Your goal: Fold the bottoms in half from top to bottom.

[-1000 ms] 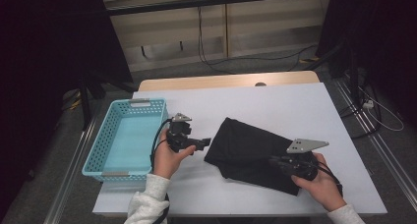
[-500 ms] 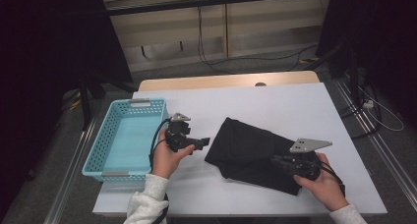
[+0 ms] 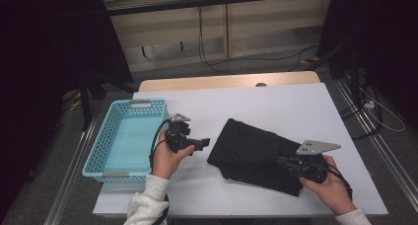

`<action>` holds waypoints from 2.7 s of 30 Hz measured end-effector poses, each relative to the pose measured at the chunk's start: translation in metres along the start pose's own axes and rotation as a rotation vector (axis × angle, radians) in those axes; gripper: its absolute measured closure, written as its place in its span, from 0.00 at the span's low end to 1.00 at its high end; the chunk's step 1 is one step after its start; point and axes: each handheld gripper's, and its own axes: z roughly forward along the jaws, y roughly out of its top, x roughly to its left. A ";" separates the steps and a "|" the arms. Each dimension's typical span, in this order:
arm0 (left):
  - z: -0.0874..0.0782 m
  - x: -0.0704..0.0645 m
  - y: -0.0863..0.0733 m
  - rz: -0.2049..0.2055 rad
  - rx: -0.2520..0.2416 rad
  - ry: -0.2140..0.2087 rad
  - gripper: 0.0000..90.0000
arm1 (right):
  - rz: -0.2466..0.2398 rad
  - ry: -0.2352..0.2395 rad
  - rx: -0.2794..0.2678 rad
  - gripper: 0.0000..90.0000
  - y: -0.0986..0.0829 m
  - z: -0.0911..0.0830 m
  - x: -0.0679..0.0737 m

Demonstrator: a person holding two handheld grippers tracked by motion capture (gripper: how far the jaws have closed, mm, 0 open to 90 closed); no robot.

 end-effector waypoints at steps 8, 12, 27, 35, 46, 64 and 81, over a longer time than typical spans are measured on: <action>0.000 0.000 0.000 0.001 0.002 -0.001 0.10 | 0.006 -0.003 -0.003 0.99 -0.002 -0.003 -0.002; 0.000 -0.001 0.001 -0.001 -0.004 0.003 0.10 | 0.005 -0.002 0.003 0.99 -0.003 -0.004 -0.001; 0.002 -0.003 0.003 0.008 0.004 -0.010 0.10 | 0.008 -0.008 -0.010 0.99 -0.003 -0.011 -0.001; 0.004 -0.004 0.004 0.009 -0.001 -0.004 0.10 | 0.010 -0.014 -0.010 0.99 -0.003 -0.014 -0.002; 0.005 -0.004 0.004 0.013 0.005 -0.004 0.10 | 0.018 -0.021 -0.018 0.99 -0.007 -0.020 -0.004; 0.005 -0.003 0.005 0.018 0.013 -0.005 0.10 | 0.013 -0.026 -0.021 0.99 -0.011 -0.030 -0.003; 0.005 -0.002 0.005 0.026 -0.001 0.000 0.10 | 0.014 -0.031 -0.033 0.99 -0.010 -0.034 -0.004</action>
